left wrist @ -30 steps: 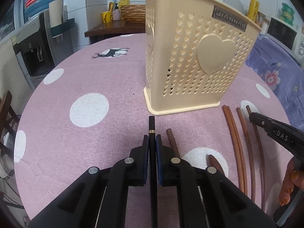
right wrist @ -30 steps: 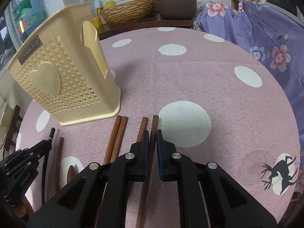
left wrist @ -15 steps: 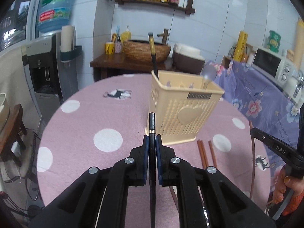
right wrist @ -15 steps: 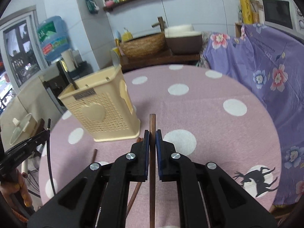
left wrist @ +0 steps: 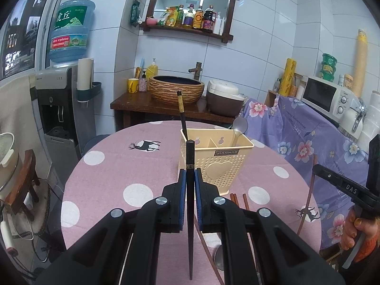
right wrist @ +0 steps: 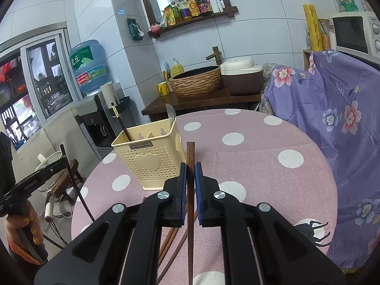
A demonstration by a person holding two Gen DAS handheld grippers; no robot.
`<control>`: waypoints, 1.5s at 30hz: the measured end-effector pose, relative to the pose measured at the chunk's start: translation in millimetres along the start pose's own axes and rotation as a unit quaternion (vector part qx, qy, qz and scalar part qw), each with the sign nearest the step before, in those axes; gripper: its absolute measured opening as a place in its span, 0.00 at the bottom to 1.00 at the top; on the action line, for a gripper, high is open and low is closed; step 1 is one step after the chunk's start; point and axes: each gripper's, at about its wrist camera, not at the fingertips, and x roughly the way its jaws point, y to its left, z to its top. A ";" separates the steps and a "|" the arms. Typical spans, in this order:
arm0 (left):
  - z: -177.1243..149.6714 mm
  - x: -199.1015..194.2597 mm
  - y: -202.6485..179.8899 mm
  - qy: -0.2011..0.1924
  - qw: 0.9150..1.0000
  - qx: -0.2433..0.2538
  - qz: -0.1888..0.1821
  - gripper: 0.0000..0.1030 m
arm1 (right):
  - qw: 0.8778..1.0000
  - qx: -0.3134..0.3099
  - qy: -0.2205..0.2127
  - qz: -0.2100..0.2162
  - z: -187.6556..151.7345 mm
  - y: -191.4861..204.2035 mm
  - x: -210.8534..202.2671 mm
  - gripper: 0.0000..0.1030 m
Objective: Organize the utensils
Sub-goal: 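Lift both chopsticks and lower them into the beige basket with both tools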
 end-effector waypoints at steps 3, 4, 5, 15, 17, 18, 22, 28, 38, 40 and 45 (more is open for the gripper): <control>0.9 -0.9 0.6 0.000 1.000 -0.001 -0.003 0.08 | 1.000 0.000 -0.001 0.004 -0.8 -0.3 -2.6 0.07; 0.8 -1.9 0.1 -0.001 1.000 -0.001 -0.004 0.08 | 1.000 0.002 -0.001 0.007 0.1 -0.8 -3.3 0.07; 1.3 -2.4 -0.3 -0.003 1.000 0.000 -0.004 0.08 | 1.000 0.002 -0.001 0.009 0.4 -1.2 -3.4 0.07; 5.1 -4.7 -3.7 -0.011 1.000 0.007 -0.012 0.08 | 1.000 -0.008 0.003 0.012 3.5 3.5 1.1 0.07; 6.4 -4.6 -4.3 -0.012 1.000 0.008 -0.012 0.08 | 1.000 -0.008 0.003 0.013 4.1 4.1 1.6 0.07; 7.1 -4.5 -4.7 -0.013 1.000 0.009 -0.012 0.08 | 1.000 -0.008 0.003 0.014 4.8 4.2 1.6 0.07; 11.7 -5.2 -4.8 -0.015 1.000 0.010 -0.017 0.08 | 1.000 -0.008 -0.003 0.017 7.7 5.3 -0.8 0.07; 29.3 -6.6 -4.6 -0.017 0.999 0.004 -0.043 0.08 | 0.999 -0.017 -0.017 0.025 25.2 13.4 -7.0 0.07; 127.1 -17.7 -24.8 -0.054 0.994 0.015 -0.091 0.08 | 0.996 -0.051 -0.060 0.042 134.0 55.8 -7.3 0.07; 149.8 -18.3 -28.7 -0.069 0.994 0.016 -0.086 0.08 | 0.995 -0.058 -0.076 0.037 157.6 66.3 -8.1 0.07; 180.8 -8.4 -30.7 -0.090 0.994 0.018 -0.064 0.08 | 0.991 -0.072 -0.108 0.021 197.8 86.6 -1.3 0.07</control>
